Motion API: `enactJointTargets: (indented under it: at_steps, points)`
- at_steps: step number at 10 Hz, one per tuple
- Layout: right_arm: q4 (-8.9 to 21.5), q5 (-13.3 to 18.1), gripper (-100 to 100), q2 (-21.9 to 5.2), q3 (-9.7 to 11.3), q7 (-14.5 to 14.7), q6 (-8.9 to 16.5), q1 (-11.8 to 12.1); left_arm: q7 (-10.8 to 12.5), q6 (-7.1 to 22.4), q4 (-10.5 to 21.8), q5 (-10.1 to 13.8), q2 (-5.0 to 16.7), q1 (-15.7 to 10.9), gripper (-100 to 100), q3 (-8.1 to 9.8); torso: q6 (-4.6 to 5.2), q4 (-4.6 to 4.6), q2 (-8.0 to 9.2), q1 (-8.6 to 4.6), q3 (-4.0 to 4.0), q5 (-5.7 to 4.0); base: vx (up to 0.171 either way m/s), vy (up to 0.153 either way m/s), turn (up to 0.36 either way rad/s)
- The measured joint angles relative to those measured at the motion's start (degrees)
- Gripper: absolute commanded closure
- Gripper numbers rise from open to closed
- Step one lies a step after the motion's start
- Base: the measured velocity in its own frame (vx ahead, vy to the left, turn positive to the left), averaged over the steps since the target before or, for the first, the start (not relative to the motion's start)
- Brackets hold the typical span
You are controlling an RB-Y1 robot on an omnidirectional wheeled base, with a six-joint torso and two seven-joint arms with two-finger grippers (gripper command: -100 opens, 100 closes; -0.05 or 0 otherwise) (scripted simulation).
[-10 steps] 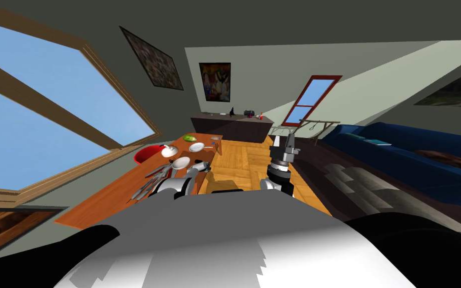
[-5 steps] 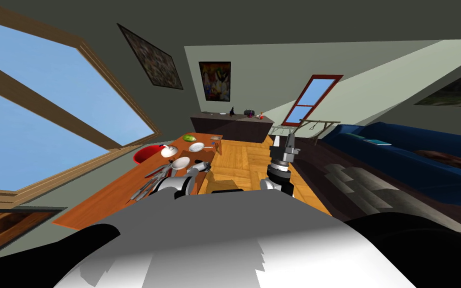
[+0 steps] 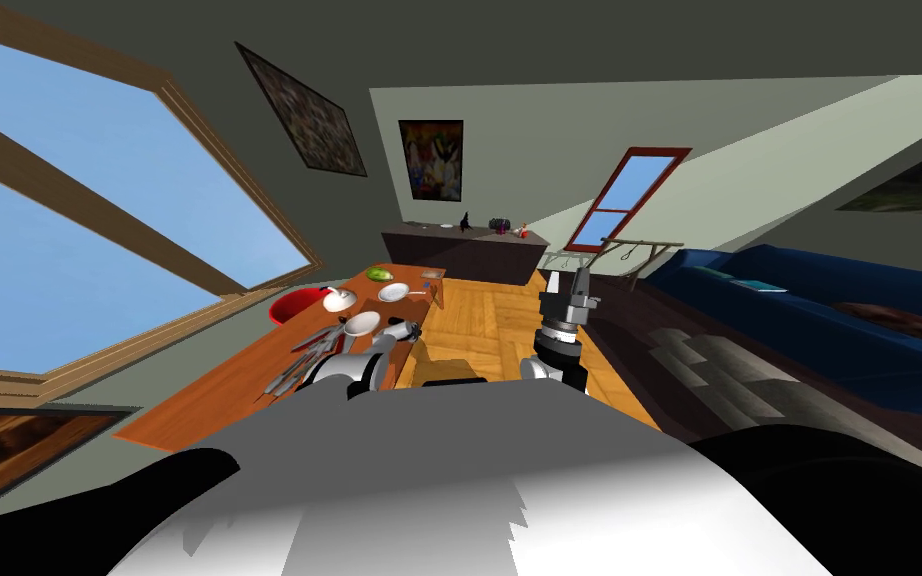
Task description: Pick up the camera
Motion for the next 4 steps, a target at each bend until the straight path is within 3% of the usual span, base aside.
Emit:
enactJointTargets:
  at_steps: [2, 3, 4]
  points:
    - [0.00, 0.00, 0, 0.00, 0.00, 0.00, 0.00, 0.01, -2.08, -1.64, 4.58, 1.49, 0.29, -2.08, 100, 0.53, -0.03, -0.06, -0.15, 0.12, -0.10, 0.03, -0.021, -0.002, 0.007]
    - [0.00, 0.00, 0, 0.00, 0.00, 0.00, 0.00, 0.01, -2.42, -1.12, 4.78, 1.74, 0.65, -2.41, 100, 0.59, -0.05, -0.03, -0.12, 0.14, -0.07, 0.01, -0.019, -0.002, 0.011]
    - [0.00, 0.00, 0, 0.00, 0.00, 0.00, 0.00, 0.01, -2.44, -0.90, 4.72, 1.76, 0.73, -2.43, 0, 0.59, -0.02, -0.04, -0.15, 0.14, -0.09, 0.03, 0.000, 0.000, 0.000]
